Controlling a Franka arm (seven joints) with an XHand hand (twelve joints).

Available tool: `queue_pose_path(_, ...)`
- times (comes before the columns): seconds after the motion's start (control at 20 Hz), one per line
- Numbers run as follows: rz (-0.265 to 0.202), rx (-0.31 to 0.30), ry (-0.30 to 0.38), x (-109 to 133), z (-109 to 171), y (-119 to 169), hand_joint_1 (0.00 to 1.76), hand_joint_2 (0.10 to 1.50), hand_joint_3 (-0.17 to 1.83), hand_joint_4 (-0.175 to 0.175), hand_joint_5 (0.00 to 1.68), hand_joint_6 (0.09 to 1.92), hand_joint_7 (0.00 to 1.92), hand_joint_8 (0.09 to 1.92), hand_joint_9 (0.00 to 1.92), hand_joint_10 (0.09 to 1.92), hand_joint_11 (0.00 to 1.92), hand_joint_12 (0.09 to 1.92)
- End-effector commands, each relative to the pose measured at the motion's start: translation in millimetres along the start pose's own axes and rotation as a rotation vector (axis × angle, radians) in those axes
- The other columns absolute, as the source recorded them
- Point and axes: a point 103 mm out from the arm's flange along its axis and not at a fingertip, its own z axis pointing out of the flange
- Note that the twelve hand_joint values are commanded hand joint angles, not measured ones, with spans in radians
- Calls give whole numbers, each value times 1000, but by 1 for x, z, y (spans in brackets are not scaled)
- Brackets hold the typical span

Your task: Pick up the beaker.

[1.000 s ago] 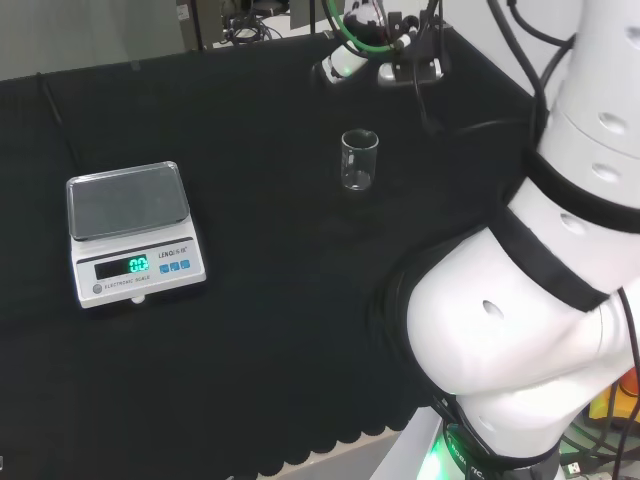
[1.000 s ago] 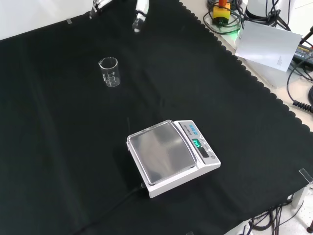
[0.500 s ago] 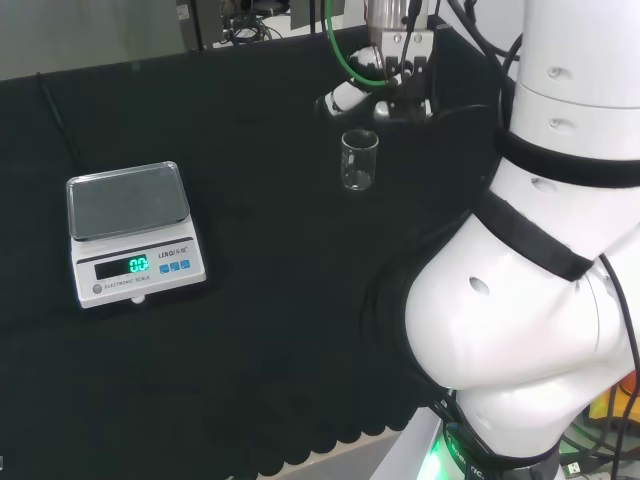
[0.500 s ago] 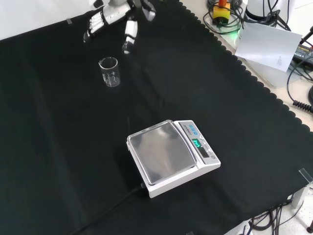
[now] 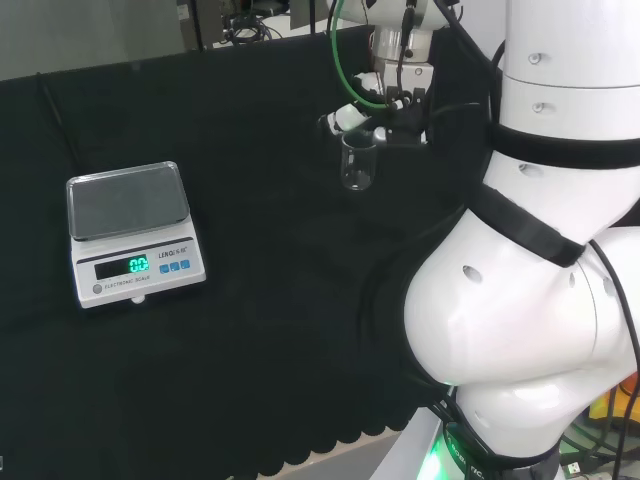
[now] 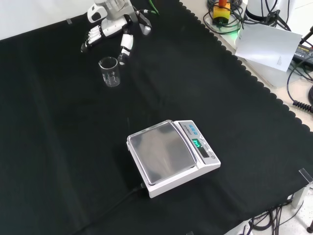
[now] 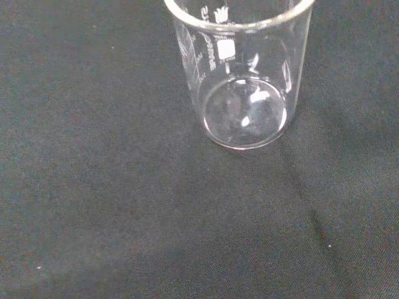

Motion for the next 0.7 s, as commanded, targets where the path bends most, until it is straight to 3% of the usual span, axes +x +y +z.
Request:
queue_pose_path(0.05, 14, 40, 13, -5, 20, 15, 417, 728, 126, 35, 0, 87, 0, 364, 0, 839, 0, 1348)
queue_pose_path(0.4, 4, 88, -13, 1, 46, 23, 416, 729, 123, 36, 0, 87, 0, 366, 0, 838, 0, 1344)
queue_pose_path(0.7, 25, 100, -31, -9, 55, 33, 415, 730, 122, 37, 0, 87, 0, 372, 1, 840, 0, 1341)
